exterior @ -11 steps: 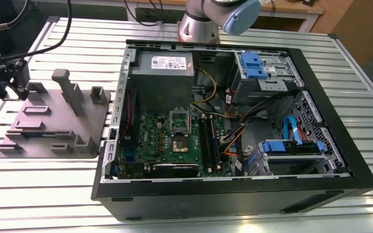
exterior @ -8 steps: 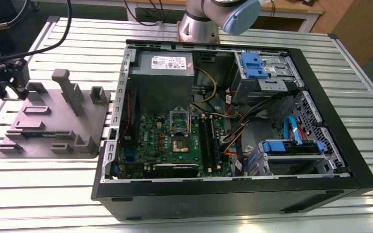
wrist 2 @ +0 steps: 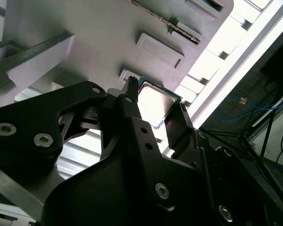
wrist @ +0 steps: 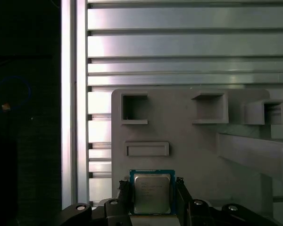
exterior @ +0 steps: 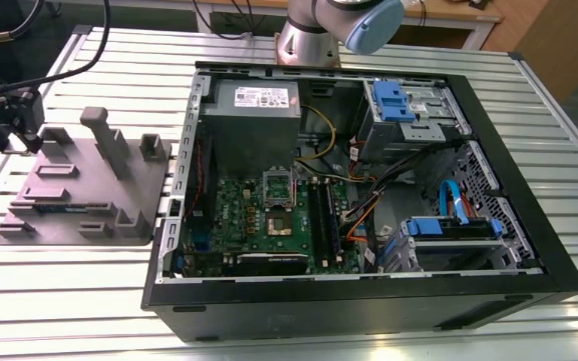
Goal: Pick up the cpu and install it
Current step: 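Pick up the cpu and move it towards the insertion slot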
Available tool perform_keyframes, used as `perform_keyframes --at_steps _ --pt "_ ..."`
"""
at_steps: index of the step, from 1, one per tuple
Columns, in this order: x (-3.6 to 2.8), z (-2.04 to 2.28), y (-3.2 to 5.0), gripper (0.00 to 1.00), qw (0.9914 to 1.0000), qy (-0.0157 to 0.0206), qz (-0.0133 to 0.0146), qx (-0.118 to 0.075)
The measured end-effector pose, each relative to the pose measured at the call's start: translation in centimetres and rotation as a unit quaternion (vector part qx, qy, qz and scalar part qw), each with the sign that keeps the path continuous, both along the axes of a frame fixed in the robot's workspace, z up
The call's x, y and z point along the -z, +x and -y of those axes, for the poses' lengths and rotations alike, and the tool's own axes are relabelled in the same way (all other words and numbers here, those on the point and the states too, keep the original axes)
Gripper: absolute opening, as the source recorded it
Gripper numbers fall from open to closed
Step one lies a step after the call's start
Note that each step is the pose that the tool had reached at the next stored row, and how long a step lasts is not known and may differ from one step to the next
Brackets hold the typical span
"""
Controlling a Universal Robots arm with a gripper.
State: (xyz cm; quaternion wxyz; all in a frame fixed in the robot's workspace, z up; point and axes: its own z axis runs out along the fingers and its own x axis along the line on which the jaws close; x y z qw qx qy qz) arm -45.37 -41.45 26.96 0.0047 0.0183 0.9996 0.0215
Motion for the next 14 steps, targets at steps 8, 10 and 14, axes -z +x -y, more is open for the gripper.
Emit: perform_keyframes --at_steps 8,10,14 --pt "-0.23 0.00 0.00 0.47 1.00000 0.0001 0.0001 0.000" --pt "-0.30 0.00 0.00 0.47 1.00000 0.0000 0.0000 0.000" --pt "-0.36 0.00 0.00 0.47 1.00000 -0.0001 -0.0001 0.000"
